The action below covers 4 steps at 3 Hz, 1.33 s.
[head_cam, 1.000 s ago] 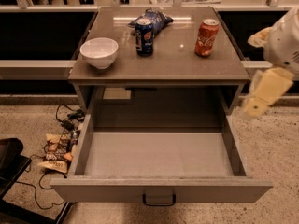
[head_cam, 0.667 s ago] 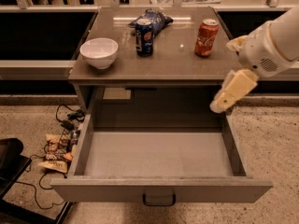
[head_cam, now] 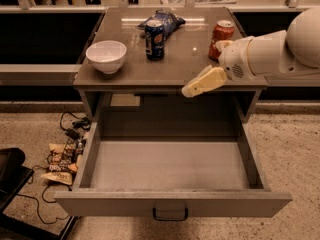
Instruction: Place pepsi can into top drawer
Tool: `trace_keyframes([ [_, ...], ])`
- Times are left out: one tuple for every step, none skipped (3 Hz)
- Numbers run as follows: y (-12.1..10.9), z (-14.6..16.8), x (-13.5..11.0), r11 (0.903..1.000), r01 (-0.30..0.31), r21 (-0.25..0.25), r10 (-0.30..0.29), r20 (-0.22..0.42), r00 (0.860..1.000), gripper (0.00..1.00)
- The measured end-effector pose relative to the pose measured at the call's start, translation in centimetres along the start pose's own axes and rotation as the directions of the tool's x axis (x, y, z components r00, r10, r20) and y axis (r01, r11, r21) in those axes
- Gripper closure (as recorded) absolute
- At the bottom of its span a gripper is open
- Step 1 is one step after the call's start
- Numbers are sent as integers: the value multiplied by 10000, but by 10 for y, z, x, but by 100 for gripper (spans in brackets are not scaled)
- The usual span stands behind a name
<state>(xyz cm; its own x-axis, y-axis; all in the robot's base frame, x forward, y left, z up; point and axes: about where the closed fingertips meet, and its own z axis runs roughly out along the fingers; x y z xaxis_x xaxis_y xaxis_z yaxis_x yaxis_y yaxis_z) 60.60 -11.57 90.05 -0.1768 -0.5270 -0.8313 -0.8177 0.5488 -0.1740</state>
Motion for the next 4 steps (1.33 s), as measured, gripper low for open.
trace_keyframes([
  [-12,6,-10,9984,113,560,-127,240,9996,0],
  [-13,10,-11,9985,95,547,-113,340,9994,0],
  [-16,32,-15,9989,-10,465,-28,812,9967,0],
  [-23,70,-29,9999,60,131,-76,1270,9919,0],
])
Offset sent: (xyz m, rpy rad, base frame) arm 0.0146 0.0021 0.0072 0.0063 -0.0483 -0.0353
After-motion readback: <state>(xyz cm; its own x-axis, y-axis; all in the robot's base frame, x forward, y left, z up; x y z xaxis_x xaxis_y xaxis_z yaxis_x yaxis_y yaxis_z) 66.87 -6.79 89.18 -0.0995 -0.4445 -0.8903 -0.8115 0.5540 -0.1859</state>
